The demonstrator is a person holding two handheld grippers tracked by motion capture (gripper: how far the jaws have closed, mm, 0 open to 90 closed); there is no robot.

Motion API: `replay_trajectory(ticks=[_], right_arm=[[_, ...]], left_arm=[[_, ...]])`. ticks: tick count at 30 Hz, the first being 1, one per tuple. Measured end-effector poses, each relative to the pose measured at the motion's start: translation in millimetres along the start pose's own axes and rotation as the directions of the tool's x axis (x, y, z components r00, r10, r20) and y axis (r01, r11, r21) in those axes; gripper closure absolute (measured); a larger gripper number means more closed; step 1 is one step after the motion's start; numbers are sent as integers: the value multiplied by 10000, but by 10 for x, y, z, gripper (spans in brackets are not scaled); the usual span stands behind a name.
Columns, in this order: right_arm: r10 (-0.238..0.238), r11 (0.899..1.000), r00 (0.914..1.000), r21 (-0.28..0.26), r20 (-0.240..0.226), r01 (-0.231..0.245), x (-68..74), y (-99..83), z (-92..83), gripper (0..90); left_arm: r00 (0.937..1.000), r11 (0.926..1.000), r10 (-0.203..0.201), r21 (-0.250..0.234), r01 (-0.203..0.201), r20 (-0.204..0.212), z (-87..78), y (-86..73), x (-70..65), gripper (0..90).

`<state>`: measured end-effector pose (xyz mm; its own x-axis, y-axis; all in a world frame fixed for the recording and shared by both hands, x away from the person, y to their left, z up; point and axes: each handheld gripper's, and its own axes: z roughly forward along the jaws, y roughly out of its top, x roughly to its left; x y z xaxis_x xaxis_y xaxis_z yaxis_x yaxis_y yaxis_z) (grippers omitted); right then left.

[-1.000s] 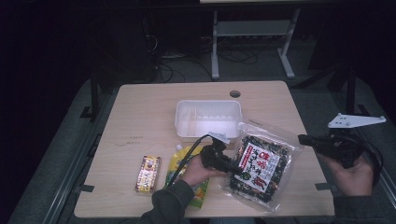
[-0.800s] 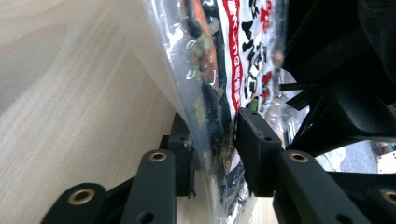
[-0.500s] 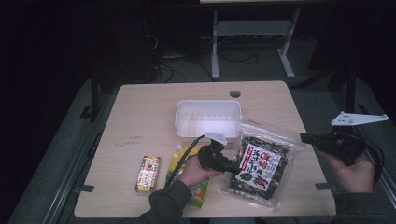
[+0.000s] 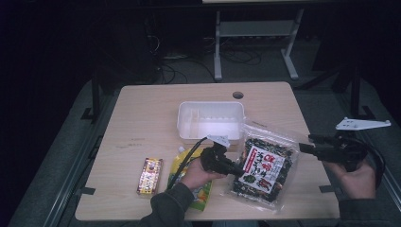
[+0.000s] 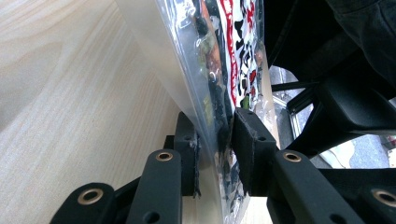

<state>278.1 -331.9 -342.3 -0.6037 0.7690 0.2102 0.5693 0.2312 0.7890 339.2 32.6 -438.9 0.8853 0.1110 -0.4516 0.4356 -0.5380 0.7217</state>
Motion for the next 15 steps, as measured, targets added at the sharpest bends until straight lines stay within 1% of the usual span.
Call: replay_trajectory(ticks=[1,2,3,6,10,11,12,13,14,15], right_arm=[[54,10000,9999,14,-125,-54,6,-31,35,331],[54,10000,9999,14,-125,-54,6,-31,35,331],[102,9999,9992,43,-383,-100,8,-62,71,300],[131,9999,9986,72,-511,-127,19,-90,107,282],[108,9999,9963,87,-856,-101,40,-143,176,244],[126,9999,9965,102,-826,-118,49,-156,193,216],[155,9998,9965,118,-816,-146,59,-167,213,219],[164,9998,9953,140,-958,-152,61,-179,232,222],[172,9998,9950,108,-983,-162,75,-204,269,204],[172,9998,9950,108,-983,-162,75,-204,269,204]], left_arm=[[10000,10000,-2,3,2,-2,-1,0,-1,718],[10000,10000,-4,-5,4,-11,-1,0,-4,718],[10000,10000,39,11,-39,-41,-4,-1,-5,718],[10000,10000,51,9,-51,-51,-6,-1,-7,718],[9999,10000,91,9,-91,-87,-11,-4,-11,717],[9999,10000,90,20,-90,-83,-12,-5,-9,718],[9999,9999,96,40,-96,-92,-13,-6,-7,717],[9999,9999,107,54,-107,-91,-14,-7,-4,717],[9999,9999,107,61,-106,-104,-14,-9,-3,717],[9999,9999,107,61,-106,-104,-14,-9,-3,717]])
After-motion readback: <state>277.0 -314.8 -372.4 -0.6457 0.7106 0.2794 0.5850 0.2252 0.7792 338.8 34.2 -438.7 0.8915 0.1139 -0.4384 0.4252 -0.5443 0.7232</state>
